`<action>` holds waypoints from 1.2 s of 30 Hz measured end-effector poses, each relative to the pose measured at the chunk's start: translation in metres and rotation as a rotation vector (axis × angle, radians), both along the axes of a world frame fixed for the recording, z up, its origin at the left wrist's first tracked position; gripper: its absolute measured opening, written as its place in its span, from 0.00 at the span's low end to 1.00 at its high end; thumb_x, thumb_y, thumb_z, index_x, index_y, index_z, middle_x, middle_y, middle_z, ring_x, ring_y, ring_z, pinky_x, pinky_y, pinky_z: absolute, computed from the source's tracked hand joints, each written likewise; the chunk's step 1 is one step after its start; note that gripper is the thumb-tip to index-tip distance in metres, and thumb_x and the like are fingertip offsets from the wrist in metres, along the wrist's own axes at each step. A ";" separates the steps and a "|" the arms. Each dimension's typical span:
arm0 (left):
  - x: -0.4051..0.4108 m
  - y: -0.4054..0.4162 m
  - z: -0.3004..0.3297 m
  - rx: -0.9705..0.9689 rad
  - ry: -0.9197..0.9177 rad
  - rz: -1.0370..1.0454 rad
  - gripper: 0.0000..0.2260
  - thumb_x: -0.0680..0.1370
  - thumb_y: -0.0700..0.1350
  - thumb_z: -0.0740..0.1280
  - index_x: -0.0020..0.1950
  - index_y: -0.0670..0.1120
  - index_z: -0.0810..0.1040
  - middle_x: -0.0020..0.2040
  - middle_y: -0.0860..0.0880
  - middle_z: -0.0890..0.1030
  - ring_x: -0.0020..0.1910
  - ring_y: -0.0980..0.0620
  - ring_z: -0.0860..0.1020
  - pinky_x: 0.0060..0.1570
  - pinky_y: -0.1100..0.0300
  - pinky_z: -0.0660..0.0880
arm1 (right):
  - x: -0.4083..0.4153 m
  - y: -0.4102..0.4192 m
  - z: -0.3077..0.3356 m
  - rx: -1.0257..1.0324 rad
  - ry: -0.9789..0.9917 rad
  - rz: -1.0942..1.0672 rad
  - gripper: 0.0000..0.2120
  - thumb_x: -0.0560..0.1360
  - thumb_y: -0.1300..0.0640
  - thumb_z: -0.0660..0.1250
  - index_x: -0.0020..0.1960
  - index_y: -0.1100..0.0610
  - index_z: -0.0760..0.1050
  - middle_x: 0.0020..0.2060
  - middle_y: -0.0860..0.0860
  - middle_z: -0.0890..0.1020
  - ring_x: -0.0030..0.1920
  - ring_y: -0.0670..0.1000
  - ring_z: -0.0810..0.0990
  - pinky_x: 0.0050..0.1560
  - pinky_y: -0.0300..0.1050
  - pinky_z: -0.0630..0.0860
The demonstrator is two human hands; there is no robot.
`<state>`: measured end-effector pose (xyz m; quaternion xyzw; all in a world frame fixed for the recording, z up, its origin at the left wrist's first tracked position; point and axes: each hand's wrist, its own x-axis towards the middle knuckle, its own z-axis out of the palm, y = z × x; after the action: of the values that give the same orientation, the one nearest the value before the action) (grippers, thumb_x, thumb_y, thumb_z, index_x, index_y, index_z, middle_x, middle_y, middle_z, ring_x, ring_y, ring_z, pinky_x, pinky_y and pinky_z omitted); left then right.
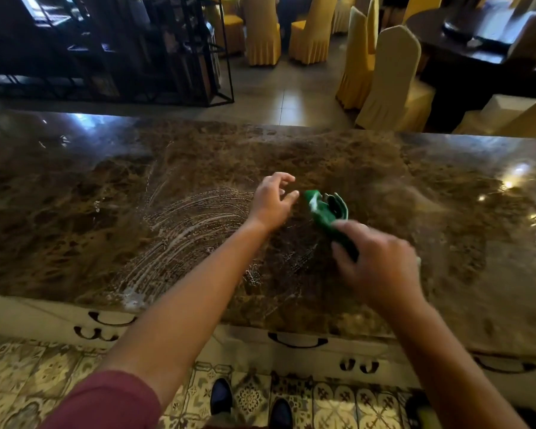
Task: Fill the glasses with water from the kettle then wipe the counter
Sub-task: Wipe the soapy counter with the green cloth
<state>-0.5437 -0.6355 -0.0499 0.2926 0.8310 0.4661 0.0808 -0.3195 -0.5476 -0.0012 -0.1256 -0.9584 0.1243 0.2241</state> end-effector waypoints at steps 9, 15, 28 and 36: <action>-0.060 -0.154 -0.044 -0.255 0.201 0.354 0.07 0.80 0.41 0.67 0.57 0.45 0.81 0.58 0.45 0.79 0.60 0.45 0.75 0.61 0.51 0.71 | -0.010 -0.003 -0.061 -0.297 0.080 -0.164 0.15 0.81 0.46 0.63 0.58 0.53 0.83 0.44 0.48 0.88 0.37 0.41 0.83 0.38 0.37 0.78; -0.103 -0.232 -0.056 -0.375 0.304 0.476 0.06 0.78 0.39 0.66 0.52 0.44 0.82 0.56 0.41 0.82 0.59 0.39 0.76 0.63 0.47 0.71 | -0.044 -0.016 -0.117 -0.192 -0.375 -0.232 0.34 0.82 0.41 0.58 0.82 0.58 0.60 0.83 0.58 0.56 0.84 0.57 0.50 0.83 0.57 0.49; -0.182 -0.320 -0.089 -0.763 0.110 0.470 0.25 0.85 0.60 0.52 0.80 0.51 0.62 0.83 0.48 0.56 0.83 0.46 0.49 0.80 0.42 0.44 | -0.154 -0.009 -0.119 -0.191 -0.460 -0.401 0.32 0.83 0.43 0.52 0.84 0.56 0.55 0.84 0.58 0.50 0.84 0.56 0.45 0.83 0.56 0.42; -0.181 -0.319 -0.092 -0.754 0.148 0.487 0.26 0.84 0.60 0.51 0.80 0.51 0.62 0.83 0.48 0.56 0.83 0.47 0.48 0.80 0.43 0.43 | -0.264 -0.036 -0.112 -0.163 -0.464 -0.228 0.32 0.83 0.42 0.52 0.83 0.56 0.58 0.84 0.57 0.52 0.84 0.56 0.46 0.83 0.56 0.42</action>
<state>-0.7245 -0.9543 -0.1418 0.0713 0.9909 0.1141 0.0100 -0.5836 -0.5834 -0.1132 -0.2755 -0.9506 0.1428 0.0004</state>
